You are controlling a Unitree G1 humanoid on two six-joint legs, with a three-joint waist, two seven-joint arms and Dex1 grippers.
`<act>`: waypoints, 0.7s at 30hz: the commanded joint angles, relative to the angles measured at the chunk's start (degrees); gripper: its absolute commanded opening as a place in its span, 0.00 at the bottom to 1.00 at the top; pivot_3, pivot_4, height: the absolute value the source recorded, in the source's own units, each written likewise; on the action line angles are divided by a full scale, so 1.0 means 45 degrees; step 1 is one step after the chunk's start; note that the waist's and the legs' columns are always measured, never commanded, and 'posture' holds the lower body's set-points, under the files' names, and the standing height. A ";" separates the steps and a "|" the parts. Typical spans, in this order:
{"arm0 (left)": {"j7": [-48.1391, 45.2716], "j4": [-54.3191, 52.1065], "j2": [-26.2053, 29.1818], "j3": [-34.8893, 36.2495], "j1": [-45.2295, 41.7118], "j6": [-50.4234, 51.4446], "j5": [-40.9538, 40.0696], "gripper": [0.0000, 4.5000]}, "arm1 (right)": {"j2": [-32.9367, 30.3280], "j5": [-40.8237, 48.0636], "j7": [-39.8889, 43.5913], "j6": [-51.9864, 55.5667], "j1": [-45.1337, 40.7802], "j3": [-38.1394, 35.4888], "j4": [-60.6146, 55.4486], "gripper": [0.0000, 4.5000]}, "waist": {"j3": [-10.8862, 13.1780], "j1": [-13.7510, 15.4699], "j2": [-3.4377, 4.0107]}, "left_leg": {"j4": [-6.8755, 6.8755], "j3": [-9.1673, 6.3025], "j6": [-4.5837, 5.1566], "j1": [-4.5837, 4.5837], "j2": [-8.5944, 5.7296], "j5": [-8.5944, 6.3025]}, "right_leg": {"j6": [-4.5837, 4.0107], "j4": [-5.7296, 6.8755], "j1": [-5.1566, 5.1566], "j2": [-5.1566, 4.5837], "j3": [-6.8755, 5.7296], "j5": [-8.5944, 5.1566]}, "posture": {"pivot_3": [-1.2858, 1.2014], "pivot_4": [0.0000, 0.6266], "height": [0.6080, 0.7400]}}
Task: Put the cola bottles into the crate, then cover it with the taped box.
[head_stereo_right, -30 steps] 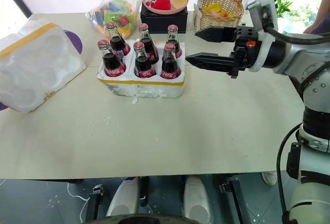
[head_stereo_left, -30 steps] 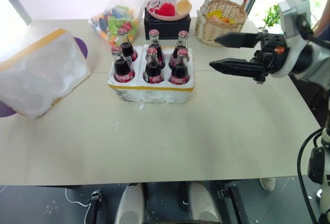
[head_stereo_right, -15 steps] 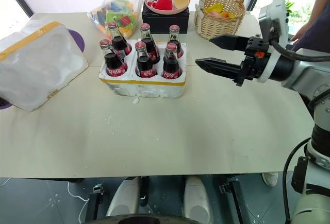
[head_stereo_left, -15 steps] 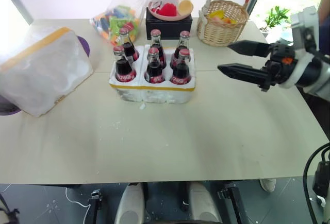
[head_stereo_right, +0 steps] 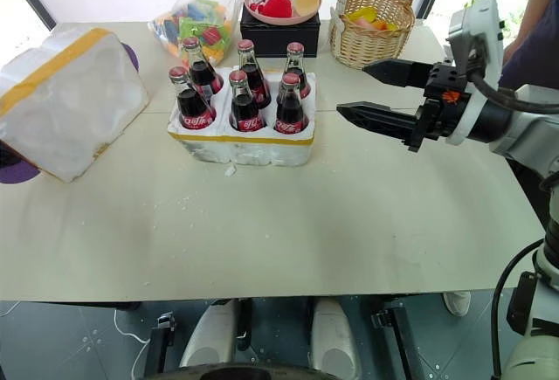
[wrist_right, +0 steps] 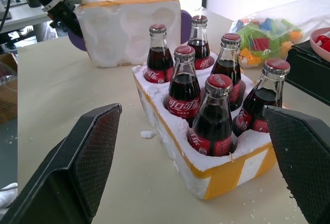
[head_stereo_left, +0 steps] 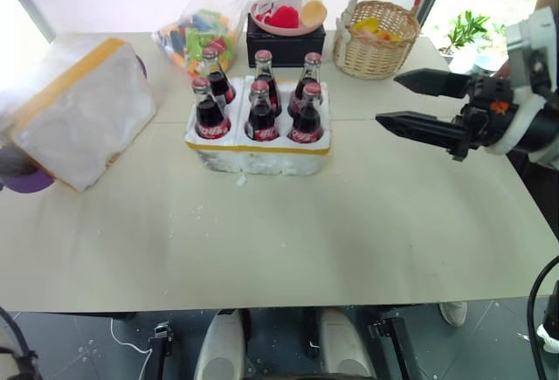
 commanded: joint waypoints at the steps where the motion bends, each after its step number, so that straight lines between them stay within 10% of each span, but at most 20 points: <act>1: 0.2055 -0.0576 0.0178 0.1129 -0.0139 -0.2022 -0.0963 0.08 | -0.0466 0.0385 0.0099 0.0157 0.0363 -0.0517 -0.0348 1.00 | -0.0002 0.0024 -0.0008 | 0.0001 -0.0003 0.0000 -0.0001 0.0000 0.0000 | 0.0001 0.0000 0.0002 0.0000 -0.0001 0.0000 | 0.52 0.24 1.00; 4: 0.5940 -0.1338 -0.0289 0.1753 -0.0230 -0.5622 -0.1170 0.08 | -0.0651 0.0216 0.0101 -0.0064 0.1002 -0.0707 -0.0605 1.00 | -0.0006 0.0072 -0.0026 | 0.0013 -0.0025 0.0000 -0.0008 -0.0001 0.0000 | 0.0003 0.0003 0.0014 -0.0001 -0.0009 0.0002 | 0.52 0.24 1.00; 9: 0.5738 -0.3952 -0.1711 0.2542 0.0334 -0.7705 -0.2675 0.08 | -0.0350 -0.0009 -0.0746 -0.0220 0.1351 -0.0703 -0.0641 1.00 | -0.0007 0.0025 -0.0026 | 0.0099 -0.0029 0.0002 -0.0014 -0.0006 -0.0002 | 0.0035 0.0000 0.0069 -0.0004 -0.0006 0.0026 | 0.52 0.24 1.00; 21: 0.8402 -1.4071 -0.3456 0.1182 0.3846 -0.6126 0.0334 0.08 | -0.0019 0.0569 -0.1857 -0.0020 0.1889 -0.0965 -0.1062 1.00 | -0.0015 0.0002 -0.0010 | 0.0115 -0.0032 0.0009 0.0018 -0.0006 -0.0004 | 0.0051 0.0001 0.0109 0.0007 0.0013 0.0055 | 0.52 0.24 1.00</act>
